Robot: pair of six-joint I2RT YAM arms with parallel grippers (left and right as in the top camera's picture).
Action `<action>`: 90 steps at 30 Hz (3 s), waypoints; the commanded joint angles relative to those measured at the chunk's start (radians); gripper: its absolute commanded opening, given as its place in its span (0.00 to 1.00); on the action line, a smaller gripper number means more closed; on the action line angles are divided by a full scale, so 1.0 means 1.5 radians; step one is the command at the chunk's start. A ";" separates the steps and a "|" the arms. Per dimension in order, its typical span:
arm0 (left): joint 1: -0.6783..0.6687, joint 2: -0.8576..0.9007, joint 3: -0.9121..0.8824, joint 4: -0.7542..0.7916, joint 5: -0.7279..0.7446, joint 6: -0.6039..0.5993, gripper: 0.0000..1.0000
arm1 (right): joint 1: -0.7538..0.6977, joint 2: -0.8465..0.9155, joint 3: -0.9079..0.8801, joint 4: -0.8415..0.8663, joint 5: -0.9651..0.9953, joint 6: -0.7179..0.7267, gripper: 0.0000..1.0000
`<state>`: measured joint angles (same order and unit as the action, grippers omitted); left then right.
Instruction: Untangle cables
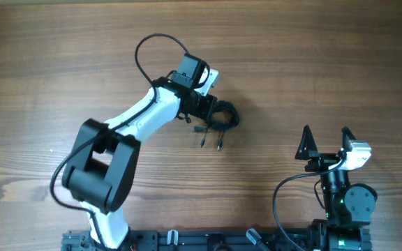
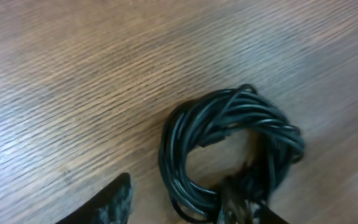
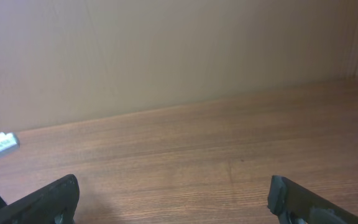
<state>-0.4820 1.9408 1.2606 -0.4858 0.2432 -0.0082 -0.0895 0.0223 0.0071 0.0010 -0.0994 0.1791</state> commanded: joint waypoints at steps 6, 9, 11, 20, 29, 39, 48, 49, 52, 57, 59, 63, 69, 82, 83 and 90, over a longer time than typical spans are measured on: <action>0.000 0.046 0.001 0.005 0.015 0.018 0.24 | 0.003 -0.003 -0.001 0.002 0.009 0.004 1.00; 0.000 0.053 0.000 0.005 0.020 0.015 0.23 | 0.003 -0.003 -0.001 0.002 0.009 0.004 1.00; 0.000 0.061 0.000 0.006 0.023 0.015 0.24 | 0.003 -0.003 -0.001 0.002 0.009 0.004 1.00; 0.008 0.067 0.002 0.011 -0.002 0.016 0.04 | 0.003 -0.003 -0.001 0.002 0.009 0.004 1.00; 0.076 -0.170 0.003 -0.055 -0.006 -0.023 0.04 | 0.003 -0.003 -0.001 0.004 -0.008 0.142 1.00; 0.089 -0.225 0.003 -0.051 -0.006 -0.275 0.04 | 0.003 0.063 -0.001 0.045 -0.129 0.498 1.00; 0.088 -0.225 0.003 -0.019 -0.058 -0.655 0.04 | 0.003 0.329 0.202 -0.015 -0.339 0.279 1.00; 0.088 -0.225 0.003 -0.021 -0.058 -0.689 0.04 | 0.005 0.379 0.239 -0.020 -0.363 0.263 1.00; 0.089 -0.225 0.003 -0.020 -0.059 -0.703 0.04 | 0.041 0.531 0.357 -0.062 -0.393 0.211 1.00; 0.089 -0.225 0.003 -0.039 -0.067 -0.617 0.04 | 0.211 0.780 0.567 -0.115 -0.400 0.077 1.00; 0.090 -0.225 0.003 -0.048 -0.068 -0.613 0.04 | 0.279 0.843 0.608 -0.095 -0.316 0.049 1.00; 0.099 -0.225 0.003 -0.054 -0.069 -0.667 0.04 | 0.389 0.909 0.611 -0.035 -0.121 0.005 1.00; 0.096 -0.225 0.003 -0.094 -0.047 -0.738 0.04 | 0.508 1.006 0.611 0.030 0.145 -0.032 1.00; 0.133 -0.225 0.003 -0.113 0.000 -0.641 0.04 | 0.536 0.990 0.611 0.073 0.073 0.004 0.04; 0.140 -0.225 0.003 -0.113 -0.006 -0.626 0.04 | 0.536 0.979 0.611 0.073 0.051 0.010 0.04; 0.159 -0.225 0.003 -0.101 -0.020 -0.431 0.04 | 0.522 0.883 0.611 -0.011 -0.143 0.137 0.04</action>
<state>-0.2546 1.6062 1.2579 -0.6525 0.2615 -0.8349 0.7033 1.4002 0.9092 -0.0021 -0.1379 0.2996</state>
